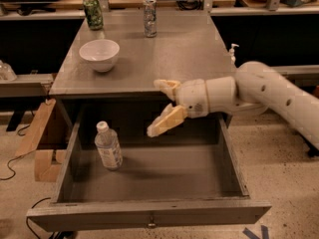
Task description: Place blue plastic bottle into top drawer
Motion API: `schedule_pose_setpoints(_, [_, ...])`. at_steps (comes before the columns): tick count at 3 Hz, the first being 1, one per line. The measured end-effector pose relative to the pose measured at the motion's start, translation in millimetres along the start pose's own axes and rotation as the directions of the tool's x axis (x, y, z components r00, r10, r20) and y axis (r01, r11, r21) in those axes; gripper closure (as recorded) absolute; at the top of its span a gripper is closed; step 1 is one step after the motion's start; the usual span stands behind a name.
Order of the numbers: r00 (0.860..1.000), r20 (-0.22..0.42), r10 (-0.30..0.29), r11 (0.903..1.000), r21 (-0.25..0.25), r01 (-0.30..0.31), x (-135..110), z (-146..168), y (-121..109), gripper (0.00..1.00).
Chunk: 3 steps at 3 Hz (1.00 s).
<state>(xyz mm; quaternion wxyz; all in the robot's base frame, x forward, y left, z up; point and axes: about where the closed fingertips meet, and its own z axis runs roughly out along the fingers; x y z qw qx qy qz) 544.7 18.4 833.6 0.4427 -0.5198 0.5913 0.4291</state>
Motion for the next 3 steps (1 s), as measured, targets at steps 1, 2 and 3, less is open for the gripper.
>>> schedule_pose_setpoints(1, [0.998, -0.064, -0.029, 0.9995, 0.014, 0.03, -58.0, -69.3, 8.2, 0.0])
schedule_pose_setpoints(2, [0.983, -0.149, -0.109, 0.9897, 0.077, 0.121, -104.2, -129.5, 32.8, 0.0])
schedule_pose_setpoints(3, [0.948, -0.257, -0.186, 0.9462, 0.213, 0.244, -137.1, -177.1, 53.8, 0.0])
